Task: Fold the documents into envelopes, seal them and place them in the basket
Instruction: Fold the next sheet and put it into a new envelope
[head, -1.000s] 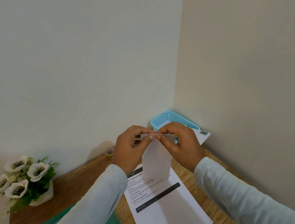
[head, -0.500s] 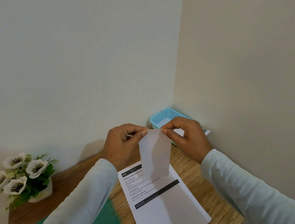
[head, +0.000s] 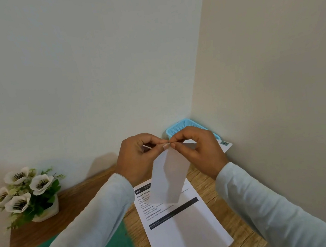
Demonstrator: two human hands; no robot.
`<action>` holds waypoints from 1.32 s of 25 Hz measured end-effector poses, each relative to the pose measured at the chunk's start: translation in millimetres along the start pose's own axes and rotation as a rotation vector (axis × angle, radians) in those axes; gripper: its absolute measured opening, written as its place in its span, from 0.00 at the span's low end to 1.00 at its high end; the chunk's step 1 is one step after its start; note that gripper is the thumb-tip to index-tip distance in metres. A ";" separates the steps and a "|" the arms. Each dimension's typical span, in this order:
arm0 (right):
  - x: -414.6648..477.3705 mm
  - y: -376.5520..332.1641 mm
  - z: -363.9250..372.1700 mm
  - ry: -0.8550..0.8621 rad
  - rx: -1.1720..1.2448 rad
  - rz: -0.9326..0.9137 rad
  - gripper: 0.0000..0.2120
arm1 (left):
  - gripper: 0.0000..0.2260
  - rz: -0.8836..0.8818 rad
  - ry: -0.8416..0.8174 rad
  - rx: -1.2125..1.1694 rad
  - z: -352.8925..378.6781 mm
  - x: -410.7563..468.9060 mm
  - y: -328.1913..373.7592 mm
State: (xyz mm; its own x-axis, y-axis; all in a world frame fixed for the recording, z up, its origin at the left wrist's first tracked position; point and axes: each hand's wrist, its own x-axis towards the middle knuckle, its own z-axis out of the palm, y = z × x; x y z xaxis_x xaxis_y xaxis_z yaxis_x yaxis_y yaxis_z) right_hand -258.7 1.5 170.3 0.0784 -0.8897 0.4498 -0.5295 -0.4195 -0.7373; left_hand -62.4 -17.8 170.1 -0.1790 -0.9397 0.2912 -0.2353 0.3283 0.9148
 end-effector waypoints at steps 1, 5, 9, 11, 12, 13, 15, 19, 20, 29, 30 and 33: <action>-1.3 0.1 -1.6 0.007 0.016 0.030 0.04 | 0.01 -0.014 0.016 -0.012 -0.9 -0.8 0.7; -8.2 21.7 -10.4 -0.002 0.101 0.169 0.04 | 0.01 -0.101 0.172 -0.203 -11.3 -1.9 -0.9; -24.1 44.1 -2.8 -0.227 0.067 0.389 0.06 | 0.03 -0.295 0.299 -0.498 -19.2 -4.3 -21.8; -35.3 51.6 5.9 -0.252 -0.010 0.442 0.02 | 0.03 -0.386 0.302 -0.484 -20.2 -13.2 -43.0; -39.9 55.9 10.5 -0.256 -0.032 0.464 0.02 | 0.03 -0.432 0.293 -0.427 -21.0 -20.0 -55.1; -43.8 62.1 14.9 -0.267 -0.053 0.484 0.03 | 0.03 -0.478 0.280 -0.358 -22.2 -27.0 -67.6; -50.6 74.9 24.0 -0.325 -0.104 0.540 0.04 | 0.02 -0.573 0.235 -0.192 -24.8 -42.6 -96.5; -68.1 99.3 37.0 -0.450 -0.232 0.595 0.08 | 0.08 -0.623 0.034 0.272 -19.5 -70.3 -144.5; -71.6 102.8 38.9 -0.474 -0.261 0.596 0.08 | 0.09 -0.617 -0.012 0.376 -16.9 -73.4 -150.7; -88.3 122.2 48.0 -0.633 -0.485 0.595 0.11 | 0.01 -0.292 -0.232 0.891 3.5 -74.4 -163.7; -89.1 123.5 48.0 -0.633 -0.491 0.597 0.11 | 0.08 -0.204 -0.279 0.901 5.9 -75.9 -168.3; -87.5 123.7 47.2 -0.645 -0.504 0.600 0.12 | 0.17 -0.091 -0.383 0.946 4.5 -86.8 -178.7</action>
State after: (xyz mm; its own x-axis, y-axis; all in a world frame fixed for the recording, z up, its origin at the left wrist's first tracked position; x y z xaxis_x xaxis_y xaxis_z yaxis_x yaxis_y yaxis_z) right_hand -291.2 18.9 16.0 0.0449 -0.9187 -0.3924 -0.9145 0.1203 -0.3863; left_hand -9.1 5.5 -20.0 -0.3765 -0.9259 -0.0290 -0.8910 0.3534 0.2849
